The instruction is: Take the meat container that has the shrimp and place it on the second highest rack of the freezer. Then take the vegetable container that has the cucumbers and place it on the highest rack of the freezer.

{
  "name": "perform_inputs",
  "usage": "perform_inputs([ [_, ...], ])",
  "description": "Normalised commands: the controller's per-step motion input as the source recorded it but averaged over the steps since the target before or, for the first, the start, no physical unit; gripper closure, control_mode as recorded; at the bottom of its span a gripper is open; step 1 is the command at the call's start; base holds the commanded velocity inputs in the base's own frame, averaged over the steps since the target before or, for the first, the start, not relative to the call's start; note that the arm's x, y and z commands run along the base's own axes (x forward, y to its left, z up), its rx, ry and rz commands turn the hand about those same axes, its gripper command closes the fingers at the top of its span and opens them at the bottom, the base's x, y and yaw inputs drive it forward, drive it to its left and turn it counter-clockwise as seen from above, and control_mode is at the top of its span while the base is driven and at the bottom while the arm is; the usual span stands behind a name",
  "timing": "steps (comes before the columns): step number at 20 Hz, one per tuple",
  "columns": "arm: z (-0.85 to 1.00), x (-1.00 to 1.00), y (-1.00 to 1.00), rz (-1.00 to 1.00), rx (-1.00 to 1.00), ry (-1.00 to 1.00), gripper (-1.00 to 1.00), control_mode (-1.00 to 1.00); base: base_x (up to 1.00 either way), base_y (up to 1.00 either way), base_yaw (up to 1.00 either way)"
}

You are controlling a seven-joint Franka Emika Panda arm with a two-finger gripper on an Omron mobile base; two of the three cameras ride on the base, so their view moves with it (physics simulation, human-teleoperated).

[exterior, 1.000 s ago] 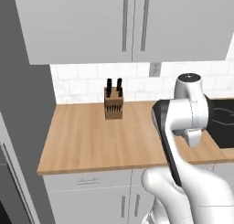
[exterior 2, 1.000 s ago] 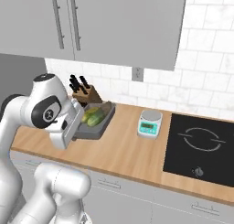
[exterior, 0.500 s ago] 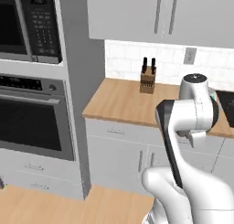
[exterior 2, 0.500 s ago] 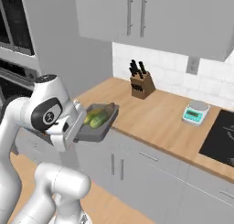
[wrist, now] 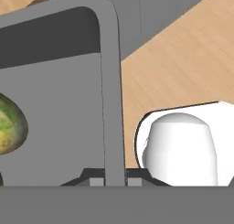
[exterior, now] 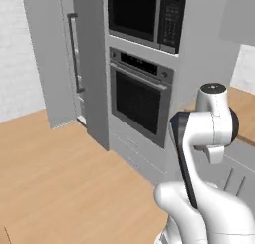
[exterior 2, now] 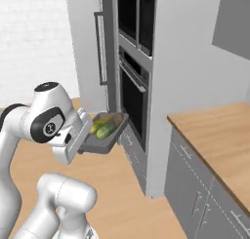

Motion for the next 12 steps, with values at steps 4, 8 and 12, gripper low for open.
perform_inputs([
  [4,0.0,0.0,0.0,0.0,0.0,0.0,1.0,1.0,0.04,0.19,0.87],
  [8,0.0,0.0,0.0,0.0,0.0,0.0,1.0,1.0,0.54,0.16,0.66],
  [12,0.0,0.0,0.0,0.0,0.0,0.0,1.0,1.0,0.97,0.0,0.31],
])
